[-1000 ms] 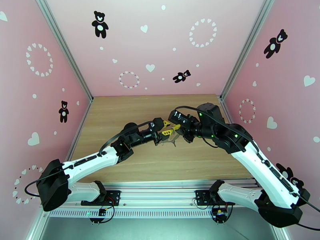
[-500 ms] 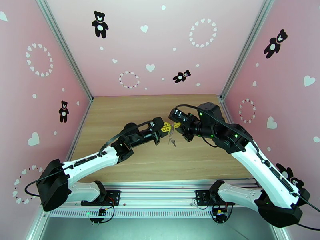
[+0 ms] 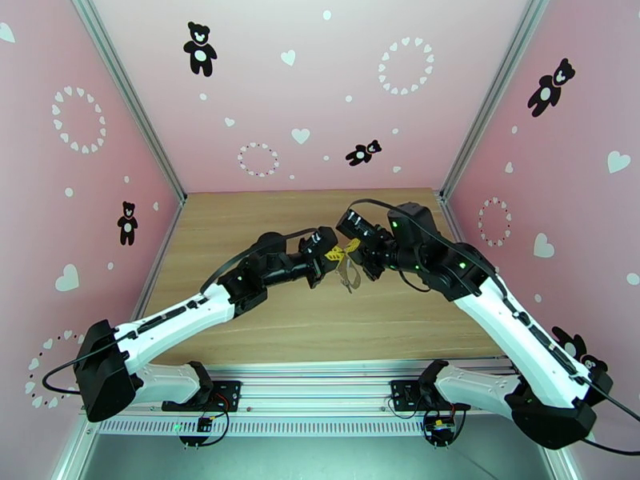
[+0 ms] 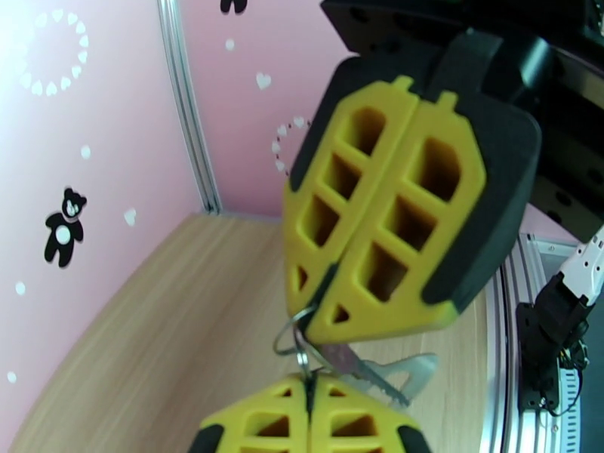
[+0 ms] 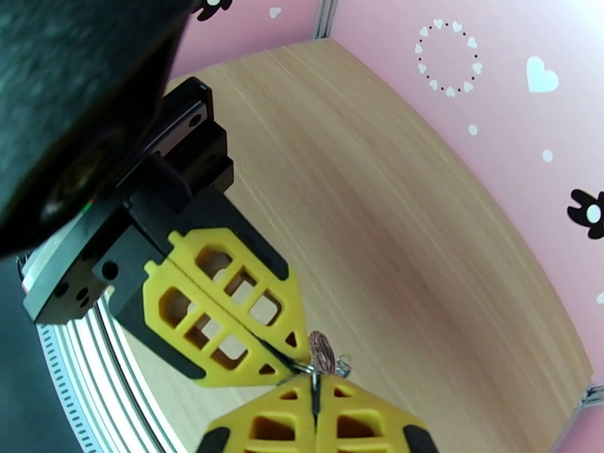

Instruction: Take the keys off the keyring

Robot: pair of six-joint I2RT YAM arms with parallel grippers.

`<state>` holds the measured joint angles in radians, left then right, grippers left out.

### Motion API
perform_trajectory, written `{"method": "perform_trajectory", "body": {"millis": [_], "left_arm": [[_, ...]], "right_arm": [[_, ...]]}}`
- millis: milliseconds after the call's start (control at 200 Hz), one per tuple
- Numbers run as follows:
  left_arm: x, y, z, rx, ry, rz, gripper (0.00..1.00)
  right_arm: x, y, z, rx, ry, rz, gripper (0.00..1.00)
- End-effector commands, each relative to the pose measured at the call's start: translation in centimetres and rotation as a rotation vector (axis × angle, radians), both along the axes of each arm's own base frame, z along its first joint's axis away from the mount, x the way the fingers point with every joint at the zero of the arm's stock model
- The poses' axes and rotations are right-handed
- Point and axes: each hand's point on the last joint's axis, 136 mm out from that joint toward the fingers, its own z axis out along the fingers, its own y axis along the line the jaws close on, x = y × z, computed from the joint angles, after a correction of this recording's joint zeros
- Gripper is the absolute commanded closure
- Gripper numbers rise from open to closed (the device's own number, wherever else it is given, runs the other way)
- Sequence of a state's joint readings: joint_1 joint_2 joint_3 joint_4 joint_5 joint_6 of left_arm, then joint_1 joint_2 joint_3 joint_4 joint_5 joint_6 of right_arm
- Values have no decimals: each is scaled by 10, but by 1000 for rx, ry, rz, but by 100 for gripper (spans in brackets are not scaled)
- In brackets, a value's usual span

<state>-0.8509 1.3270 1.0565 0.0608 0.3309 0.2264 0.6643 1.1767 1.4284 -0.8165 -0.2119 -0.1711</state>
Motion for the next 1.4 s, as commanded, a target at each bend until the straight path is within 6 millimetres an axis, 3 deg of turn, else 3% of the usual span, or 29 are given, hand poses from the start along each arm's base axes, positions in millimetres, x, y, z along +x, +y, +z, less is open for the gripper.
{"method": "perform_trajectory", "body": {"millis": [0,260,390,636,851,1011,1311,1391], "left_arm": [[-1,5,-20,114,122,33,100],[-7,21,-24,200,293,100,100],[-11,19,-22,217,376,95,100],[-15,16,-21,232,472,93,100],[0,20,-16,185,557,207,100],[1,14,-12,132,566,194,90],[2,21,6,44,534,221,73],[4,26,7,34,504,239,72]], "right_arm": [[-1,8,-7,48,93,-3,100],[5,11,-29,145,212,-22,100],[1,25,-31,213,273,31,100],[-3,30,-36,244,292,57,100],[-5,26,-42,230,281,59,100],[-4,26,-42,228,274,68,100],[-4,25,-39,245,296,76,100],[-1,23,-39,257,313,56,100]]}}
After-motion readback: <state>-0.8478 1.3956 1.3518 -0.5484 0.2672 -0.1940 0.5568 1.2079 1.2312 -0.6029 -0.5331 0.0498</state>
